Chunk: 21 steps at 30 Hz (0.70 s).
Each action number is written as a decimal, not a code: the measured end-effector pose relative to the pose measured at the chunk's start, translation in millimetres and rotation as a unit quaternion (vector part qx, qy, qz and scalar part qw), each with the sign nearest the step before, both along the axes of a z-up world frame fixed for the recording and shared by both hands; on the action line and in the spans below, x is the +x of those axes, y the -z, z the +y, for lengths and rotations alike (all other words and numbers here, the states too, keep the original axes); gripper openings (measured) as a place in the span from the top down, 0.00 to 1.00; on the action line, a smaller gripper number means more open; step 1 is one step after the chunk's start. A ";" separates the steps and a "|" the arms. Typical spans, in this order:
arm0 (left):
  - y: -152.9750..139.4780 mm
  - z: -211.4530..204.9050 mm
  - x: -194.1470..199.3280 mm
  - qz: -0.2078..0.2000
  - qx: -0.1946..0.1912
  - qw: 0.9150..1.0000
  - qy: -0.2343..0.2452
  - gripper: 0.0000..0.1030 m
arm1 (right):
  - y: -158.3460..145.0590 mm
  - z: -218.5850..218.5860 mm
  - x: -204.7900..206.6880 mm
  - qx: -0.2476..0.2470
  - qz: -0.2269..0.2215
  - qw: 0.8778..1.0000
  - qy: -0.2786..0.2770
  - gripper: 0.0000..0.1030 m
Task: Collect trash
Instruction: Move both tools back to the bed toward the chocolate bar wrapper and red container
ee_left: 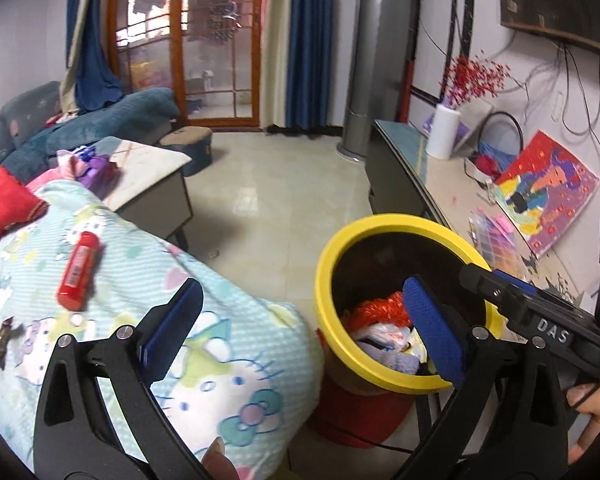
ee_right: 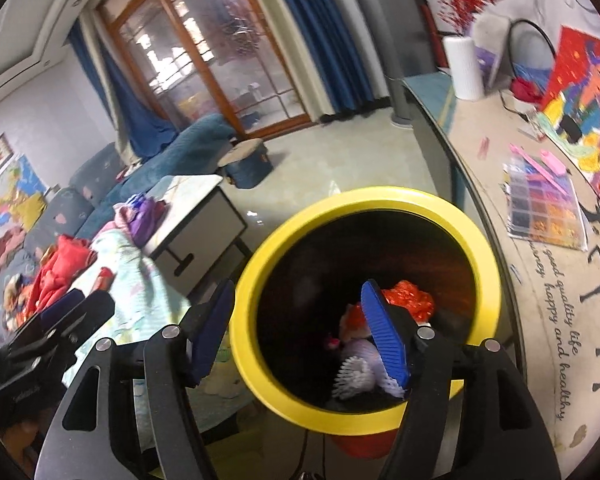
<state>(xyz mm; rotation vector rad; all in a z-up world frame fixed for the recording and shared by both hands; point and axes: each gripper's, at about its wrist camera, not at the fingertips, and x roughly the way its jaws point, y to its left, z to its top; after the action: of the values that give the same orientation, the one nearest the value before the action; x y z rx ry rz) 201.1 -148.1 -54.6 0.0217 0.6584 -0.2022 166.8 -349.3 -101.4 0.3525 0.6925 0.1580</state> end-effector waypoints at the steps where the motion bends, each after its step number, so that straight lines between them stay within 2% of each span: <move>1: -1.7 4.6 -2.0 -0.006 -0.001 1.000 -0.006 0.11 | -3.2 5.3 -1.1 -0.005 -0.004 1.000 -0.006 0.38; 13: -18.2 61.4 -24.0 -0.048 -0.014 0.996 -0.076 0.11 | -30.5 64.8 -9.3 -0.048 -0.031 0.996 -0.069 0.37; 14: -18.7 66.2 -25.6 -0.049 -0.016 0.995 -0.082 0.11 | -33.9 69.5 -8.8 -0.048 -0.033 0.996 -0.074 0.29; 16: -19.0 75.5 -29.5 -0.055 -0.019 0.994 -0.094 0.11 | -39.3 77.3 -8.5 -0.046 -0.038 0.995 -0.076 0.24; 21: -25.4 98.8 -41.2 -0.082 -0.016 0.989 -0.123 0.11 | -49.6 99.7 -6.0 -0.056 -0.044 0.993 -0.098 0.24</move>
<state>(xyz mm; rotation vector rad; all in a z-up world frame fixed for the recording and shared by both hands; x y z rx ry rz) 160.0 -49.3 -29.1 -0.0739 0.4891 0.0267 160.8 -249.6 -51.8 0.1680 0.6452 0.3183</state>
